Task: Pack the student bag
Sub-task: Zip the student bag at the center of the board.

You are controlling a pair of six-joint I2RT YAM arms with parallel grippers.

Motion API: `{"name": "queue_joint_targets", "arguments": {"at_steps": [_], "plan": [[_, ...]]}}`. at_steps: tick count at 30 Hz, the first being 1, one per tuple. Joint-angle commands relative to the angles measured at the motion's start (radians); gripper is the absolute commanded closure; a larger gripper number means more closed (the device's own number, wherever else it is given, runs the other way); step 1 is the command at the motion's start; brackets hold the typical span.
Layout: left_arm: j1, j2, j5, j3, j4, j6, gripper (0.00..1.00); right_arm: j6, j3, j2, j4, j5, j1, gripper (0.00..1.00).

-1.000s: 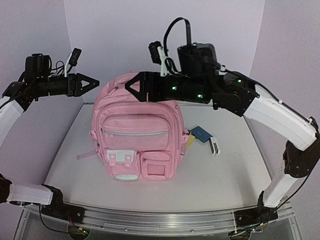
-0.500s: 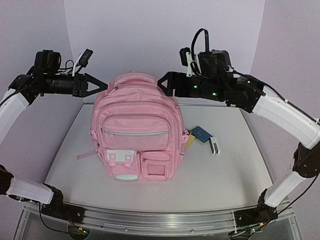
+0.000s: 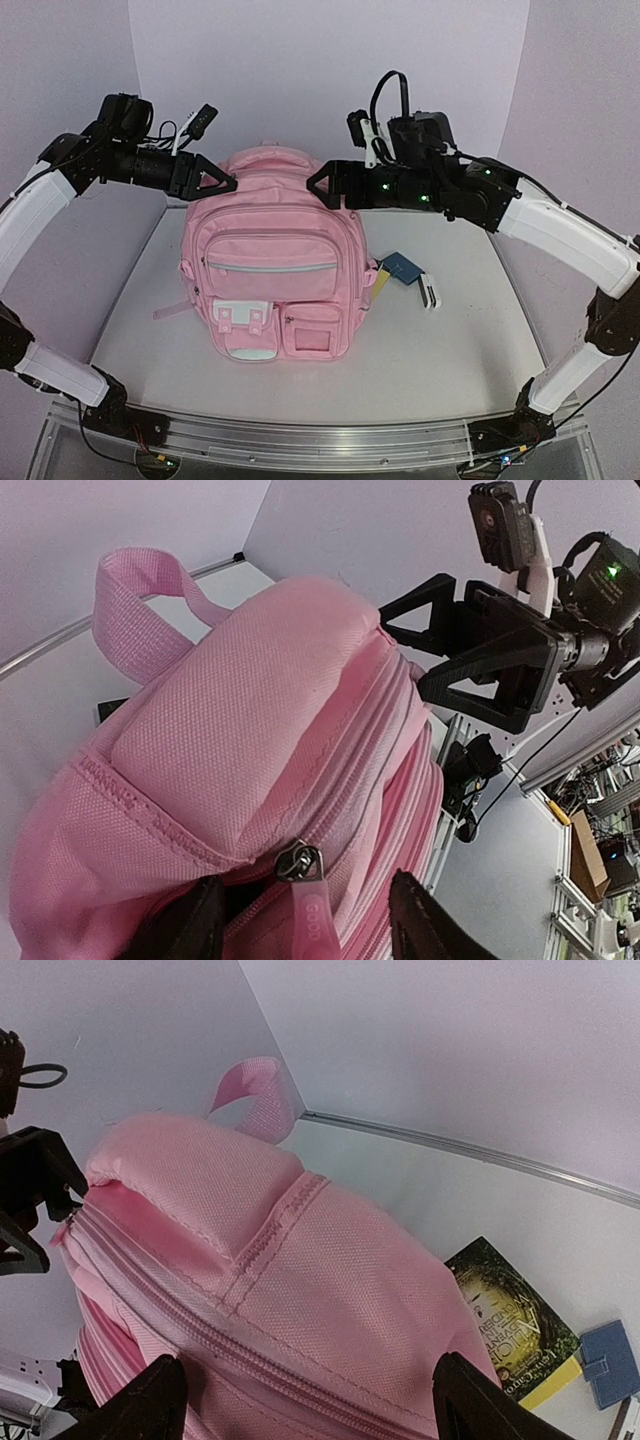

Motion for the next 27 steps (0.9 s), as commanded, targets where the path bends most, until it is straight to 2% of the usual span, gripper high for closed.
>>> {"name": "queue_joint_targets", "arguments": {"at_steps": [1, 4, 6, 11, 18, 21, 22, 24, 27], "plan": [[-0.010, -0.002, -0.050, 0.047, -0.023, 0.037, 0.57, -0.010, -0.020, 0.013, 0.024, -0.026, 0.003, 0.20], [-0.010, -0.025, -0.049, 0.037, -0.001, 0.032, 0.63, -0.019, -0.034, 0.003, 0.033, -0.040, 0.003, 0.29], [-0.011, -0.040, -0.059, 0.033, 0.004, 0.031, 0.66, -0.025, -0.049, -0.006, 0.042, -0.046, 0.003, 0.30], [-0.010, -0.058, -0.072, 0.028, 0.007, 0.029, 0.72, -0.036, -0.085, -0.036, 0.062, -0.091, 0.004, 0.24], [-0.011, -0.067, -0.077, 0.031, 0.001, 0.028, 0.85, -0.039, -0.114, -0.049, 0.072, -0.121, 0.003, 0.23], [-0.011, -0.065, -0.066, 0.030, -0.003, 0.026, 0.87, -0.053, -0.126, -0.057, 0.076, -0.143, 0.003, 0.20], [-0.010, -0.063, -0.063, 0.029, -0.005, 0.026, 0.87, -0.057, -0.129, -0.061, 0.079, -0.147, 0.003, 0.19], [-0.010, -0.060, -0.052, 0.030, -0.015, 0.028, 0.78, -0.060, -0.137, -0.070, 0.082, -0.152, 0.003, 0.18], [-0.011, -0.059, -0.046, 0.028, -0.025, 0.031, 0.71, -0.062, -0.143, -0.078, 0.082, -0.153, 0.003, 0.18]]}}
